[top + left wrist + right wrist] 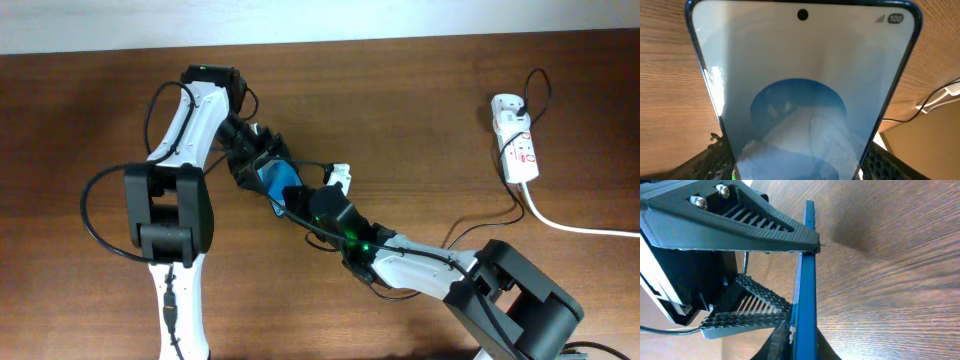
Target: Plug charger to phone and switch on socket
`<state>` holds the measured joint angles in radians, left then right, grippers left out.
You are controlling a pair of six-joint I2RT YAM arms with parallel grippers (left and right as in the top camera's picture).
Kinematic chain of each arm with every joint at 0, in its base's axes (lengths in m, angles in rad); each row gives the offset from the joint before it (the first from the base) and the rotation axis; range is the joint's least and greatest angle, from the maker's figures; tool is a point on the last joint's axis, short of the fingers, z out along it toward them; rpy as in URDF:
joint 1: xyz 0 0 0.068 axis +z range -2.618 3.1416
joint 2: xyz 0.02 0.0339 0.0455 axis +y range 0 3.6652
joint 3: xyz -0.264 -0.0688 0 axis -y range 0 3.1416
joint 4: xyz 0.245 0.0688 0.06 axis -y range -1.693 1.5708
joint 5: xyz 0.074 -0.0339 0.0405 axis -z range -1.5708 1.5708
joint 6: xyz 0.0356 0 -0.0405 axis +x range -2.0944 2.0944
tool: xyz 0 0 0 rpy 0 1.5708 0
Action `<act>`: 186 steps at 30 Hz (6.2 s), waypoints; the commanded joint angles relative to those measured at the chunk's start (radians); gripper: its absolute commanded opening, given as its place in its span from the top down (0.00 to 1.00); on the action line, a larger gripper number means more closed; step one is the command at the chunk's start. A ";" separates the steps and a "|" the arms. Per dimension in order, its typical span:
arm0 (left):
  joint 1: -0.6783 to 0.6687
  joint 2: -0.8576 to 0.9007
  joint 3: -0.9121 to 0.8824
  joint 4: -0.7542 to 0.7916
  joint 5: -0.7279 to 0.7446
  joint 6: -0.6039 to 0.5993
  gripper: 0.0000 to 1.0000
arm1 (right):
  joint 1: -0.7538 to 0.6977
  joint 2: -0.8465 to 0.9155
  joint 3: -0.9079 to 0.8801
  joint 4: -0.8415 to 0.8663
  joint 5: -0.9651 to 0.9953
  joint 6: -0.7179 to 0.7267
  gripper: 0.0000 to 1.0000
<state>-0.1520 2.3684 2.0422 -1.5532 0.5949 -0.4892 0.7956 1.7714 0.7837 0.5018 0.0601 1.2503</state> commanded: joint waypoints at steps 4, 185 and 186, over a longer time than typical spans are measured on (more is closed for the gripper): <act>0.003 0.008 0.018 0.000 0.031 0.041 0.01 | -0.013 0.005 0.020 0.002 -0.054 -0.011 0.93; 0.116 -0.530 -0.911 2.084 0.927 -0.441 1.00 | 0.056 -0.277 0.394 -1.085 0.017 -0.815 0.44; 0.116 -0.530 -0.911 2.084 0.928 -0.441 1.00 | 0.056 -0.277 0.394 -1.057 0.017 -0.815 0.57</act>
<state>-0.0345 1.8423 1.1278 0.5236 1.5116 -0.9203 0.8436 1.4940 1.1767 -0.5892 0.0502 0.4202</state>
